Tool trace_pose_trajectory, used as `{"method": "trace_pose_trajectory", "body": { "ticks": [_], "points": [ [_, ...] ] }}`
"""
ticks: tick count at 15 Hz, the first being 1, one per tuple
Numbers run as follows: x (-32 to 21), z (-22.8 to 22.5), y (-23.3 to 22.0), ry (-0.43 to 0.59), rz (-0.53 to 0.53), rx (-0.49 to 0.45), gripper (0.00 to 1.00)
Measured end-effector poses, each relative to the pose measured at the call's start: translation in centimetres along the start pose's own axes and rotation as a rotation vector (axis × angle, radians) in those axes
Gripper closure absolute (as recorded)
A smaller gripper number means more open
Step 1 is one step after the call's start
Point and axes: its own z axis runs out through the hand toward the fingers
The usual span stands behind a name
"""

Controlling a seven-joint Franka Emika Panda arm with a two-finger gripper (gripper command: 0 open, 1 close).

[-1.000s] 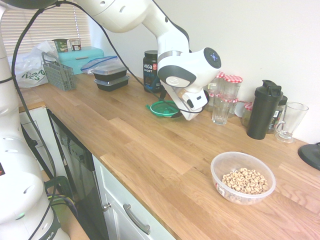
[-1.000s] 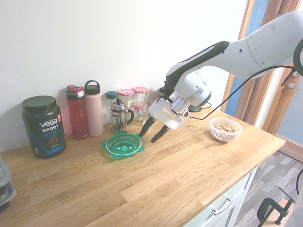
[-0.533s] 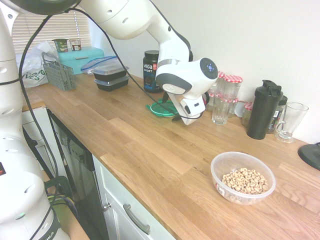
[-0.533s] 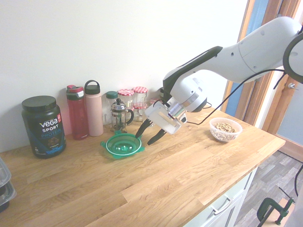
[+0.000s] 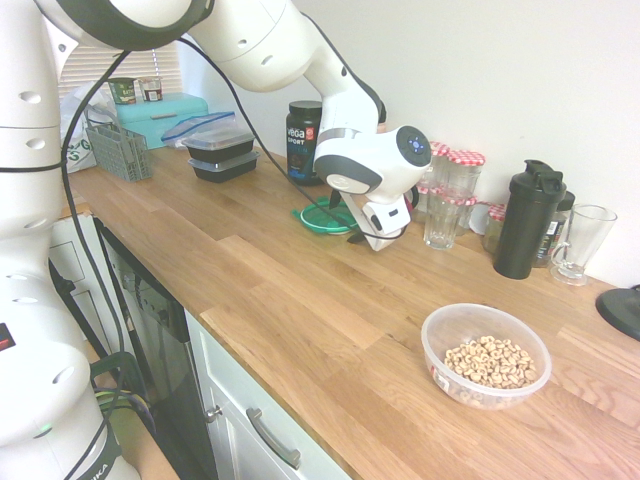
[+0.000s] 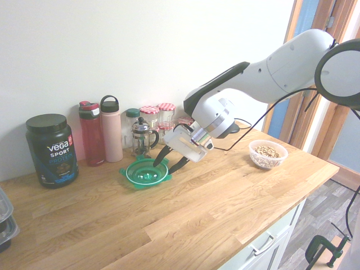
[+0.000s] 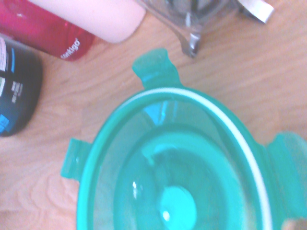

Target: Cover the lid of food container

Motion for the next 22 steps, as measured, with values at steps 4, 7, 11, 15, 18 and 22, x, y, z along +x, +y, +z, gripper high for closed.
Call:
{"method": "trace_pose_trajectory", "body": {
  "ticks": [4,7,11,15,18,22],
  "points": [
    [-0.2,0.8,-0.3,-0.010,0.007,0.007,1.00],
    [-0.7,1.7,-0.4,-0.021,0.004,-0.001,1.00],
    [-0.5,2.0,0.0,-0.018,0.011,-0.005,1.00],
    [-0.3,2.3,0.3,-0.016,0.016,-0.012,1.00],
    [-0.1,2.3,0.5,-0.013,0.017,-0.016,1.00],
    [0.4,1.1,0.4,-0.006,0.015,-0.020,1.00]
  ]
}}
